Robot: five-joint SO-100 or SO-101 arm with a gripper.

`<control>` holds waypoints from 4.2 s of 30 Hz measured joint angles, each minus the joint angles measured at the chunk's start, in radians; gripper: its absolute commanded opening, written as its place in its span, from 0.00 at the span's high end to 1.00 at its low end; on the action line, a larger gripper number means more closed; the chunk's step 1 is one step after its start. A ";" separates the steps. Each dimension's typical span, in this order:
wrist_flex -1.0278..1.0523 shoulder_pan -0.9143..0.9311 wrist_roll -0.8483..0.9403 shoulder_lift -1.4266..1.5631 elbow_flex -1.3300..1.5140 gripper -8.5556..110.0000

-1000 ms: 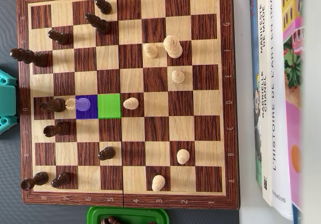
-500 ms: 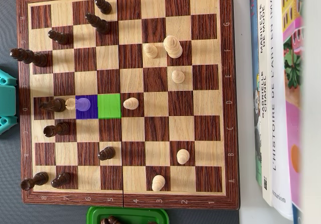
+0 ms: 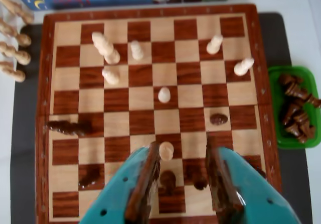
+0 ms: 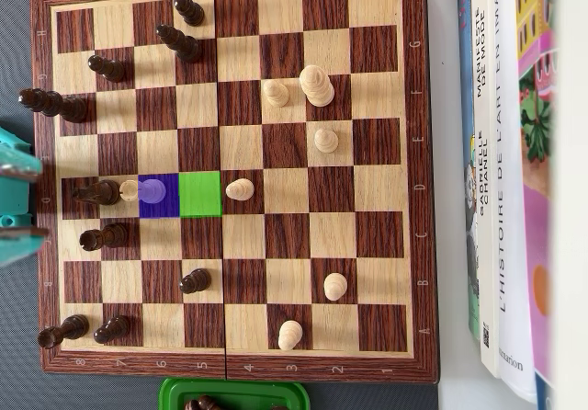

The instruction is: Play chess

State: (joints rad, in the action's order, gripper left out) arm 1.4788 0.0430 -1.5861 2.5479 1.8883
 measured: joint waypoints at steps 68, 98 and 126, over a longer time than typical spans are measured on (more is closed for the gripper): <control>-0.043 -0.066 -0.038 -0.638 0.138 0.77; -0.071 -0.048 -0.038 -0.727 0.138 0.77; -0.071 -0.048 -0.038 -0.727 0.138 0.84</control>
State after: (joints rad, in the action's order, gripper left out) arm 1.4082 -0.0046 -1.6245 1.8208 2.0264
